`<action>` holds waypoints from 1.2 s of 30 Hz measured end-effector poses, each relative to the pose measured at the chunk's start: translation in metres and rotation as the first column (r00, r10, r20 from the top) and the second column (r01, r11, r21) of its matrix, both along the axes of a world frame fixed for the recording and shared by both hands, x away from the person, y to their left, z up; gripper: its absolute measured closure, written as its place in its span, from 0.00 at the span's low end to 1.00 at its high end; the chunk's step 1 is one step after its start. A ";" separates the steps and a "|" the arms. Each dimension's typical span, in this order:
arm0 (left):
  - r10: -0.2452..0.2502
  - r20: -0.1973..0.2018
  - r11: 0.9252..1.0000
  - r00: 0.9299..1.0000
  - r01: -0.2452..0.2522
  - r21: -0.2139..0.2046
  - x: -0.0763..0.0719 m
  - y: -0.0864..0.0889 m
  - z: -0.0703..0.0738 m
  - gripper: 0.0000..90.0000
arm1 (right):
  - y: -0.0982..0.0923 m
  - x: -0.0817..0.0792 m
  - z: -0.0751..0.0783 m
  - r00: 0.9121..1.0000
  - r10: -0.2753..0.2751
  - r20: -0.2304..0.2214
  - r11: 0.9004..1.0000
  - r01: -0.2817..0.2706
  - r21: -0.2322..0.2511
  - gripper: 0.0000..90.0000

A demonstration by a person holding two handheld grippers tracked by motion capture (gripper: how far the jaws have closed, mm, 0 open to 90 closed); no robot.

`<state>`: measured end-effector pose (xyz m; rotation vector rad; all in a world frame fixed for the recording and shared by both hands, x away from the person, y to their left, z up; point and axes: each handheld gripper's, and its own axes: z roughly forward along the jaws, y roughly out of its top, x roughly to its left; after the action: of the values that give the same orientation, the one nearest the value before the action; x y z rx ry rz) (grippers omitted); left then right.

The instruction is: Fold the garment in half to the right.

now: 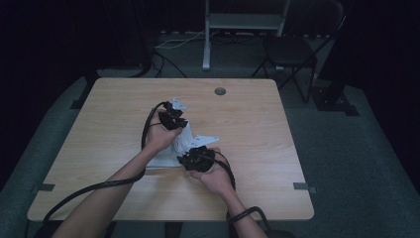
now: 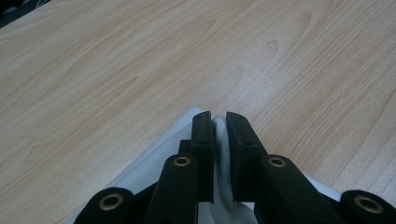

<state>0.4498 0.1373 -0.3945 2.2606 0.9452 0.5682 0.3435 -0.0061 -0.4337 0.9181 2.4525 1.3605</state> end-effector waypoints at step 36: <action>-0.019 0.021 1.000 1.000 0.019 -0.009 0.000 -0.007 -0.004 0.79 | -0.005 0.000 0.001 0.999 -0.040 0.034 0.999 0.040 -0.010 0.59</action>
<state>0.4502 0.1301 -0.3984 2.2489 0.9127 0.5773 0.3435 -0.0115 -0.4324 0.9288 2.4005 1.3378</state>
